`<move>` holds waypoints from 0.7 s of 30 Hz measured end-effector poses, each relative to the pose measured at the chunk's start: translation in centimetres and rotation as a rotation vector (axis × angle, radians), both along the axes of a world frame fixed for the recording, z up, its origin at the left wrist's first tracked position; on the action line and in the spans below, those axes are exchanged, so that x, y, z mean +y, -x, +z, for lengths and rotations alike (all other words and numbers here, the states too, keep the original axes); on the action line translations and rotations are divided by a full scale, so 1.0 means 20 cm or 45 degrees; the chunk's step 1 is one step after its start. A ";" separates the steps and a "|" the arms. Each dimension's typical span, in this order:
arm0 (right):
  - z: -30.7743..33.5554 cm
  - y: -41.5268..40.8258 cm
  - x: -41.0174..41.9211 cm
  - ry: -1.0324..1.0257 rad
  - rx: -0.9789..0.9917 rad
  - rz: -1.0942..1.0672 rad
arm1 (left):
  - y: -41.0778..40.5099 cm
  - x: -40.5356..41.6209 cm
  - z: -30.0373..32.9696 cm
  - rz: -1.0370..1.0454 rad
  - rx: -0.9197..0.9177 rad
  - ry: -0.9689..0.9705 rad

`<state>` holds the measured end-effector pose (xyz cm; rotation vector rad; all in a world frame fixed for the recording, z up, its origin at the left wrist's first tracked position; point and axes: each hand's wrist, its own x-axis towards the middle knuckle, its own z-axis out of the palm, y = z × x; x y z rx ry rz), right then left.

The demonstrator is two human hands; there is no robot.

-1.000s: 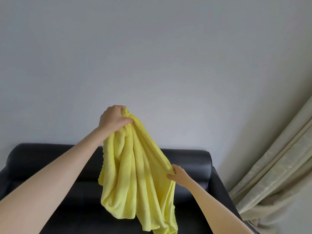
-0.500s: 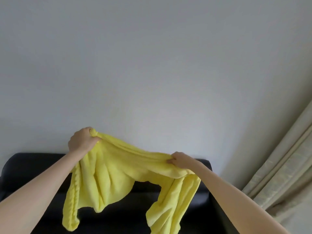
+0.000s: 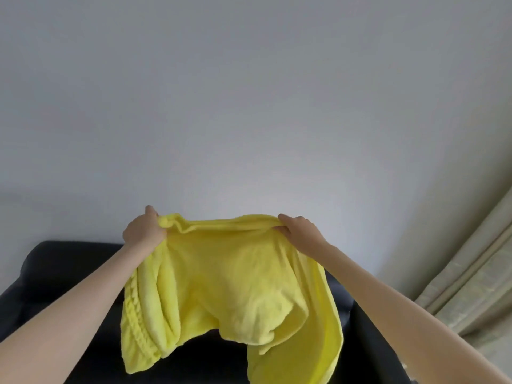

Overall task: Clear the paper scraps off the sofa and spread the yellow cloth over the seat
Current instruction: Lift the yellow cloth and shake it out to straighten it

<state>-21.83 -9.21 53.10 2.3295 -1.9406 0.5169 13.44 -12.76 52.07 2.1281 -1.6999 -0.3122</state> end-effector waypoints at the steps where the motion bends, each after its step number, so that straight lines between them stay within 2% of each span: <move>1: -0.01 -0.06 0.00 -0.053 0.063 0.041 | 0.06 0.02 0.00 -0.105 -0.096 -0.122; 3: -0.03 -0.13 0.00 -0.076 0.063 0.089 | 0.22 0.05 -0.02 -0.415 -0.140 -0.231; 6: -0.03 -0.22 -0.01 -0.118 0.067 0.154 | 0.47 0.10 -0.05 -0.790 0.095 -0.173; 8: -0.05 -0.25 0.01 -0.159 0.080 0.188 | 0.58 0.11 -0.06 -0.844 0.198 -0.126; 11: -0.06 -0.22 0.03 -0.182 0.067 0.203 | 0.64 0.10 -0.11 -0.846 0.193 -0.006; 14: -0.11 -0.15 0.07 -0.192 0.103 0.177 | 0.65 0.10 -0.13 -0.862 0.219 -0.004; 17: -0.19 -0.09 0.09 -0.214 0.137 0.159 | 0.66 0.11 -0.13 -0.910 0.080 0.030; 21: -0.34 -0.05 0.12 -0.272 0.034 0.046 | 0.69 0.14 -0.09 -0.921 -0.029 0.243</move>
